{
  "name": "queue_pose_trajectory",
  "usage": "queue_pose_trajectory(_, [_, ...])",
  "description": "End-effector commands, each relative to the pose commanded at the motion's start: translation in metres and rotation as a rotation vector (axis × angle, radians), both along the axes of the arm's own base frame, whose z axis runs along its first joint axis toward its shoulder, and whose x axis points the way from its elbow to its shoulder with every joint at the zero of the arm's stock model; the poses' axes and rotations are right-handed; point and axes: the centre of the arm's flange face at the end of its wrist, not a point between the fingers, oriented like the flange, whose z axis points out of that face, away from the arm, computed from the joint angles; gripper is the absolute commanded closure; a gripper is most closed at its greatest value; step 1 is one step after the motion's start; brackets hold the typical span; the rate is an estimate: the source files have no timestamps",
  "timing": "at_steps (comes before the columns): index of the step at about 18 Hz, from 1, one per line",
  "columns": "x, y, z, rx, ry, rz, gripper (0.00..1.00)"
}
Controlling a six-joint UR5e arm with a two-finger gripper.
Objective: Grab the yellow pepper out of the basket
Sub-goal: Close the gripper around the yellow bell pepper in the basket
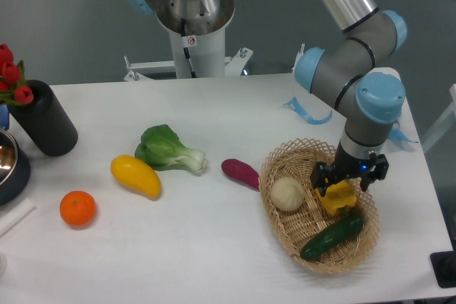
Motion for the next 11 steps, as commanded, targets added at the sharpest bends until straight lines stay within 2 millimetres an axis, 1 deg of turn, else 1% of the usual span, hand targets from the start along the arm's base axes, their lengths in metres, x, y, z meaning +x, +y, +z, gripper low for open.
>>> queue_pose_trajectory(3, [0.0003, 0.0007, -0.0069, -0.007, -0.008, -0.004, 0.00])
queue_pose_trajectory(11, [-0.0008, 0.0005, -0.0070, -0.011, 0.003, -0.012, 0.00])
